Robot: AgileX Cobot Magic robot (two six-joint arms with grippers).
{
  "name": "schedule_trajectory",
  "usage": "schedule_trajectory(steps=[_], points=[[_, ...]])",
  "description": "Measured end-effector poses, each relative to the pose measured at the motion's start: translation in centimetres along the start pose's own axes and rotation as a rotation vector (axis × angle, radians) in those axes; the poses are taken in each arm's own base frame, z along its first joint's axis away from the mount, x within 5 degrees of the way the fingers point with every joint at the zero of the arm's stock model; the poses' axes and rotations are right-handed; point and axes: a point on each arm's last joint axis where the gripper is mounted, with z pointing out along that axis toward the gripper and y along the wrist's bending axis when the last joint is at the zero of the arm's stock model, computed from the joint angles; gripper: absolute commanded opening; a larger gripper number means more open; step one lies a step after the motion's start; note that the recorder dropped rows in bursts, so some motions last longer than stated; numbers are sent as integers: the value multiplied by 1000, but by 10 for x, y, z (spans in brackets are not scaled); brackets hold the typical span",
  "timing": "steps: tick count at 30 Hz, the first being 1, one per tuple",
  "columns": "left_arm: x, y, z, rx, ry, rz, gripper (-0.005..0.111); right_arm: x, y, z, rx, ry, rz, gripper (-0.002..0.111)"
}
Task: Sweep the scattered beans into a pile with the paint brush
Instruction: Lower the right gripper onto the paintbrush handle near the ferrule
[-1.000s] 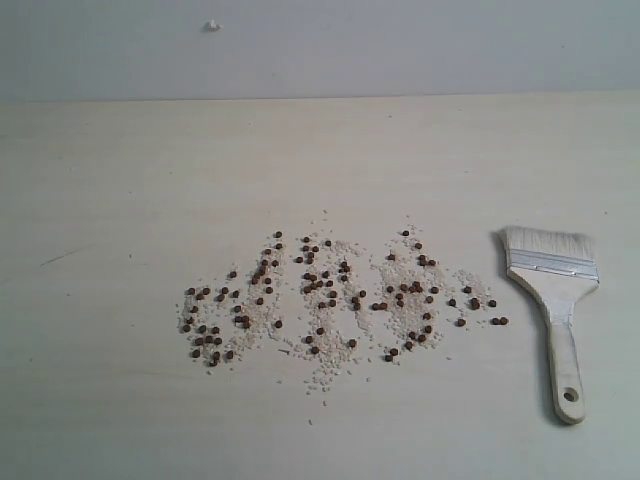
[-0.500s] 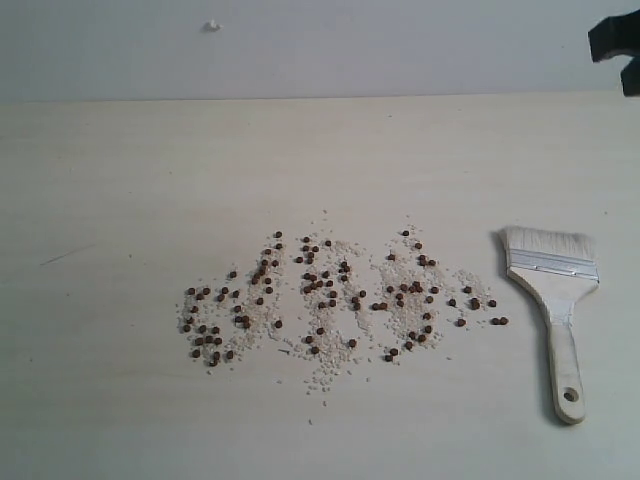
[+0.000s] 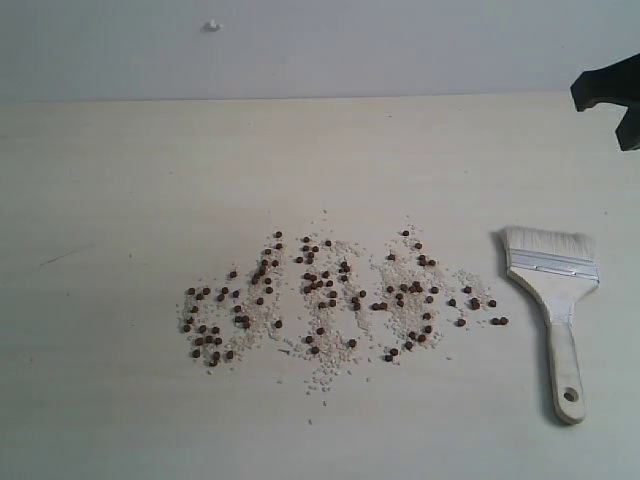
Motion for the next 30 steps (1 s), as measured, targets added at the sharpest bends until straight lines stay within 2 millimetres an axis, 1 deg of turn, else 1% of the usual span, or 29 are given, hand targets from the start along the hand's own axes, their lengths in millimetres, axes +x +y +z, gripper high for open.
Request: schedule_trajectory(steps=[2,4,7,10,15,17,19,24,30], points=[[0,0,0,0,0,0,0,1,0,0,-2,14,2,1],[0,0,0,0,0,0,0,2,1,4,-11,48,9,6],[0,0,0,0,0,0,0,6,2,21,-11,157,26,16],[0,0,0,0,0,0,0,10,2,40,-6,223,55,21],[0,0,0,0,0,0,0,25,2,64,-3,209,102,35],[0,0,0,0,0,0,0,33,2,74,0,227,117,43],[0,0,0,0,0,0,0,40,2,83,5,245,141,47],[0,0,0,0,0,0,0,58,3,101,-8,232,192,47],[0,0,0,0,0,0,0,76,3,111,-8,215,247,47]])
